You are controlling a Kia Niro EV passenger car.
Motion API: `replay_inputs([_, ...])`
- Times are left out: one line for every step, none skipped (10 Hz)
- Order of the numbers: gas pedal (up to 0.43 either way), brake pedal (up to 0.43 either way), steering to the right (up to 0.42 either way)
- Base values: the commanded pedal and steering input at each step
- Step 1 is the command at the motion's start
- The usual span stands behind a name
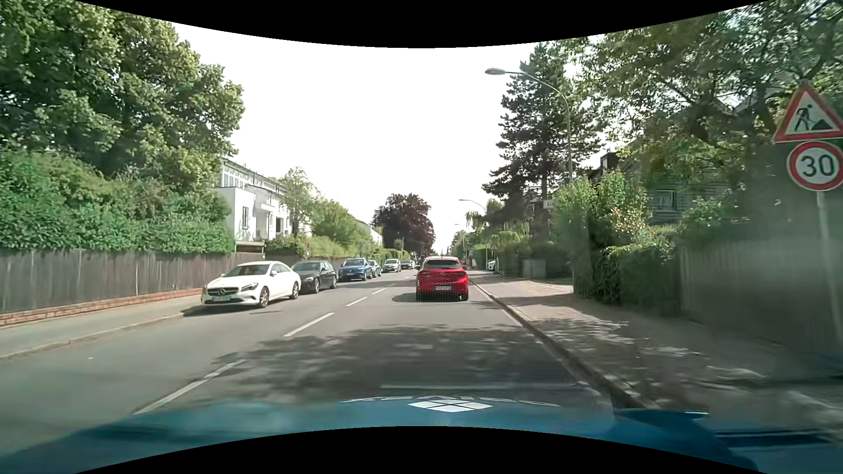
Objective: Follow the waypoints while adhering to traffic rules and regulations
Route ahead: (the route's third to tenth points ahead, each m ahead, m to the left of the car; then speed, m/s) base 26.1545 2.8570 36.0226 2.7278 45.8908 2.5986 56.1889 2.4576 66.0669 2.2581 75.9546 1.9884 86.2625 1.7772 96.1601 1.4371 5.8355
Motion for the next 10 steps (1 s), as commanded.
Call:
replay_inputs([0.189, 0.000, 0.005])
replay_inputs([0.189, 0.000, 0.004])
replay_inputs([0.189, 0.000, 0.005])
replay_inputs([0.189, 0.000, 0.004])
replay_inputs([0.189, 0.000, 0.005])
replay_inputs([0.189, 0.000, 0.004])
replay_inputs([0.189, 0.000, 0.004])
replay_inputs([0.189, 0.000, 0.004])
replay_inputs([0.189, 0.000, 0.004])
replay_inputs([0.189, 0.000, 0.004])
